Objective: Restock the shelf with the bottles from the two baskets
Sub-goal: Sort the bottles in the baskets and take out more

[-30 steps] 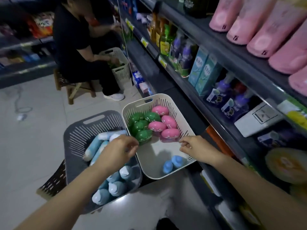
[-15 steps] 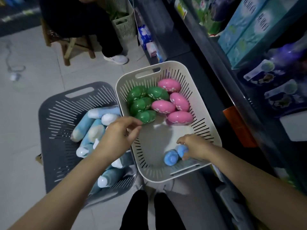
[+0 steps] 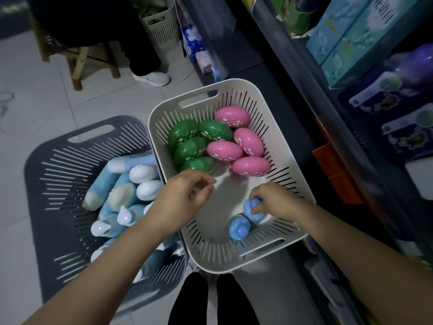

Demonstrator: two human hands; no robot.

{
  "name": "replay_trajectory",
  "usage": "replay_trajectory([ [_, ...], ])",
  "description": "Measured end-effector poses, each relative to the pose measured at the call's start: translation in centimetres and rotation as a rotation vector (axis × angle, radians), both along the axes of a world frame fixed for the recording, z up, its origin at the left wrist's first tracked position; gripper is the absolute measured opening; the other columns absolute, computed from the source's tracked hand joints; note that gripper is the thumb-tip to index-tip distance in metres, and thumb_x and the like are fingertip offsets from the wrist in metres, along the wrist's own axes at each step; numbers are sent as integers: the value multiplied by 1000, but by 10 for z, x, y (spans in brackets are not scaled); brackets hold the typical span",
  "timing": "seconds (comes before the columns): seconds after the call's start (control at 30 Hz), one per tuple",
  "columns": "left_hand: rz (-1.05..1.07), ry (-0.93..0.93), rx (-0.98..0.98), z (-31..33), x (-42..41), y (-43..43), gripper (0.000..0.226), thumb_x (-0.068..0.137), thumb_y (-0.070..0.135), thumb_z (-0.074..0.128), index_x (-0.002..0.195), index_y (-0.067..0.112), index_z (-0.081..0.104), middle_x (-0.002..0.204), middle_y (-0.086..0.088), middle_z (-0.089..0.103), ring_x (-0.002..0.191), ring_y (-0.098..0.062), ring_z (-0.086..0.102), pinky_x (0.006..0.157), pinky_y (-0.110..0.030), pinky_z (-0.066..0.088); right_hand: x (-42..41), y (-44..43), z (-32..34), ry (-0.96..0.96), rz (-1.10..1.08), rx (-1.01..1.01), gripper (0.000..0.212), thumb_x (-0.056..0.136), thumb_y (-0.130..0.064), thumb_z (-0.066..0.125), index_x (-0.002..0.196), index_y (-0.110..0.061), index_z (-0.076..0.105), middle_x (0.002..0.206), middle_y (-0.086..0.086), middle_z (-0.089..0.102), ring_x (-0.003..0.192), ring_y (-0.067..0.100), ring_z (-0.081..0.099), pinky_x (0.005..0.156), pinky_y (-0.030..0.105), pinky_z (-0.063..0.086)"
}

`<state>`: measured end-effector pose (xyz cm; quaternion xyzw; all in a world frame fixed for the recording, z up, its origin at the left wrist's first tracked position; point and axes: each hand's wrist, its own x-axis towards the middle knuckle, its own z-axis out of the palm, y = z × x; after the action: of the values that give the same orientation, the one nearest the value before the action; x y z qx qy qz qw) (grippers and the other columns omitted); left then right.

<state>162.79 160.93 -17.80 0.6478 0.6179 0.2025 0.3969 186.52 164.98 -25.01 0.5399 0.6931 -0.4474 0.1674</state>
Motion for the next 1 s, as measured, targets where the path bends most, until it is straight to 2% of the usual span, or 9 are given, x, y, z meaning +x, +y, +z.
replay_trajectory([
  [0.2,-24,-43,-58,-9,13,5,11,88,15,63,97,19,67,91,9,62,86,0,60,75,-11,47,-5,11,-2,-48,48,76,29,92,-25,55,116,-10,61,116,10,61,103,25,57,87,30,42],
  [0.3,-20,-81,-100,-14,20,8,18,86,18,66,104,18,64,99,3,63,90,-3,60,82,-23,51,-4,19,19,76,-58,174,24,91,-21,58,109,-7,65,102,8,64,96,22,58,81,26,40],
  [0.37,-55,-103,-151,-18,25,9,41,81,32,72,117,21,57,114,3,60,105,-7,57,88,-28,49,-5,27,37,241,-210,190,13,89,-17,61,98,-11,67,89,4,62,88,20,58,80,28,43],
  [0.47,-102,-144,-175,-21,31,13,81,67,51,74,135,22,42,128,2,53,117,-11,51,99,-28,43,-14,36,68,567,-488,-8,14,91,-11,58,84,-22,64,84,2,62,80,11,61,73,24,56],
  [0.57,-36,-173,-115,-19,28,19,72,65,47,77,126,27,43,117,6,58,103,-8,56,90,-19,44,-27,39,81,734,-607,-119,13,94,-15,52,88,-18,63,85,2,63,71,3,65,68,20,57],
  [0.67,-9,-166,-112,-12,16,20,67,66,46,75,125,26,50,107,7,62,94,-5,58,83,-15,45,-33,34,73,776,-670,-266,19,93,-22,51,105,-10,59,90,3,61,74,6,63,78,27,56],
  [0.73,110,-241,-145,-8,6,18,64,64,51,74,120,32,53,104,13,64,91,3,58,81,-10,44,-34,25,56,663,-500,-297,28,82,-26,65,108,-21,55,100,-1,59,87,9,60,87,33,50],
  [0.87,360,-390,-190,6,-11,17,54,73,40,76,121,24,57,99,7,66,80,3,59,70,-10,45,-31,-1,11,168,248,-201,70,63,-31,85,125,-29,53,123,-10,52,115,9,49,100,29,41],
  [1.0,404,-453,-216,14,-17,17,42,82,31,65,122,20,57,100,1,66,81,0,60,67,-11,48,-33,-10,-16,96,459,-233,55,64,-30,83,116,-23,64,119,-3,62,110,17,57,96,31,45],
])
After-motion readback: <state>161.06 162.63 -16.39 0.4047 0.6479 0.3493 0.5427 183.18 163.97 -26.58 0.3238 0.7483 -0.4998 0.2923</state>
